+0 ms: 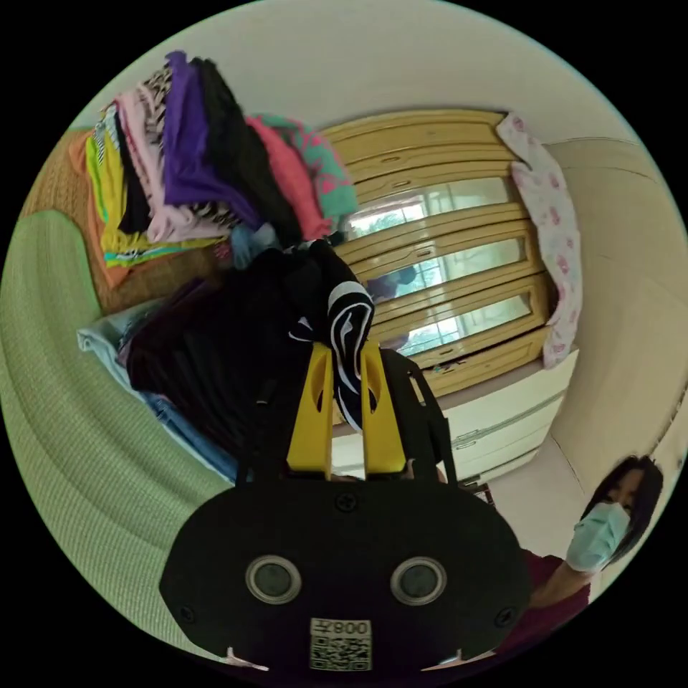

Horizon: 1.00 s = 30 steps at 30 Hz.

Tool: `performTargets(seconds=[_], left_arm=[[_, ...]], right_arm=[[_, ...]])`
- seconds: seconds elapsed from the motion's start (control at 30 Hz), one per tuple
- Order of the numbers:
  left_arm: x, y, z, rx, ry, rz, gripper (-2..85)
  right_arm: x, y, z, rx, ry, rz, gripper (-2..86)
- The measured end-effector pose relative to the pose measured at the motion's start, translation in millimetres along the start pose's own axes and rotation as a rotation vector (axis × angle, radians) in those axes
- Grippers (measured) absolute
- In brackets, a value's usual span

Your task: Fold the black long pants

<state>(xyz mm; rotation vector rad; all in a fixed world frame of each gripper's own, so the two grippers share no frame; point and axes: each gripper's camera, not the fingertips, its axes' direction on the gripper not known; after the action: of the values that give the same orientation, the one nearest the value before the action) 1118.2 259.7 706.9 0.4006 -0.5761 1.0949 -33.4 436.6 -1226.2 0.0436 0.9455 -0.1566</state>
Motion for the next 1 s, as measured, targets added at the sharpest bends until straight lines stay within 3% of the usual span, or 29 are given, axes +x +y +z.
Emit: performTargets(seconds=[0.07,0.2,0.4,0.63,0.83,1.0], left_arm=[[-48,-17,43,-0.126,-0.106,-0.121,6.5],[-75,-36,64,-0.082,0.037,-0.156,6.4],[-57,-82,90,-0.123,0.027,-0.09,7.5],[-11,-106,78,-0.009,-0.08,-0.014,6.0],[55,-142,99,0.047,-0.12,0.146,1.5],[78,-169,161,-0.071,-0.375,0.209,0.3]], right_arm=[[51,27,8,-0.028,0.054,0.123,1.8],[113,74,17,-0.013,-0.061,0.208,2.1],[133,92,9,0.031,-0.046,0.184,2.1],[145,130,-19,0.098,-0.031,0.21,0.6],[107,114,-30,0.108,0.131,0.043,0.1],[93,83,28,-0.017,0.39,-0.127,0.0]])
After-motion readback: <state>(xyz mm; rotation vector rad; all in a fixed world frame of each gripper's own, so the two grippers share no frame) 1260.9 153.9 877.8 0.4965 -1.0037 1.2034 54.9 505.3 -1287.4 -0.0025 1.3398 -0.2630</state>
